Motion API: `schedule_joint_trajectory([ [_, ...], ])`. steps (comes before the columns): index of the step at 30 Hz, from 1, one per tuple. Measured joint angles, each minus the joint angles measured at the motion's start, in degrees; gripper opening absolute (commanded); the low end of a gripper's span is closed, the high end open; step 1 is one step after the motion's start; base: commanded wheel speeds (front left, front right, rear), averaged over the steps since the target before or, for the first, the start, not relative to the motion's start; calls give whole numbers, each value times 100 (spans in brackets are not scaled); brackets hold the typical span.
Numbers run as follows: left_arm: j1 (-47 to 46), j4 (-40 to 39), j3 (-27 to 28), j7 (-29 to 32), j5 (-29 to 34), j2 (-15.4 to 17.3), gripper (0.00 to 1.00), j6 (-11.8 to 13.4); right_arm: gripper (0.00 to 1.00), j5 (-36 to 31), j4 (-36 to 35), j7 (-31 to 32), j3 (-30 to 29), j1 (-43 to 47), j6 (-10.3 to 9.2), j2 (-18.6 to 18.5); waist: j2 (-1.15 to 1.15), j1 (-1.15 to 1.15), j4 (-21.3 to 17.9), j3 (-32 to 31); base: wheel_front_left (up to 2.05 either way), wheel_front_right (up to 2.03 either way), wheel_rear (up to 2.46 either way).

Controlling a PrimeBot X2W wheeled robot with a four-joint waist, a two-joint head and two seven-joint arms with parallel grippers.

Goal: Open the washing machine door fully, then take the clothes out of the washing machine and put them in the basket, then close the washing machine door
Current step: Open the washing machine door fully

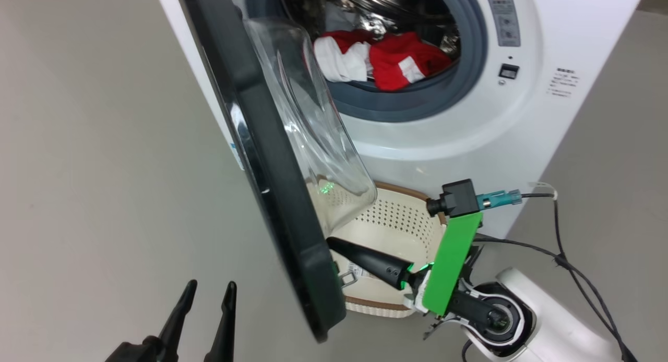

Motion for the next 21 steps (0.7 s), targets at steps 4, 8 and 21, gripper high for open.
schedule_joint_trajectory([
  [4, 58, 4, 12, 0, -1, -1, 100, 0, 0, -5, 18, 47, 55, 7, 0, 113, 0, 0, 148, -83, 0, 0, 0],
  [8, 162, 5, 35, 0, 0, -4, 100, 0, 0, -8, 58, 48, 108, 113, 0, 243, 0, 0, 283, -211, 0, 0, 0],
  [21, 287, -76, 177, 0, 53, -5, 100, 0, 0, -40, 97, 64, 136, 214, 1, 455, 0, 0, 497, -355, 0, 0, 0],
])
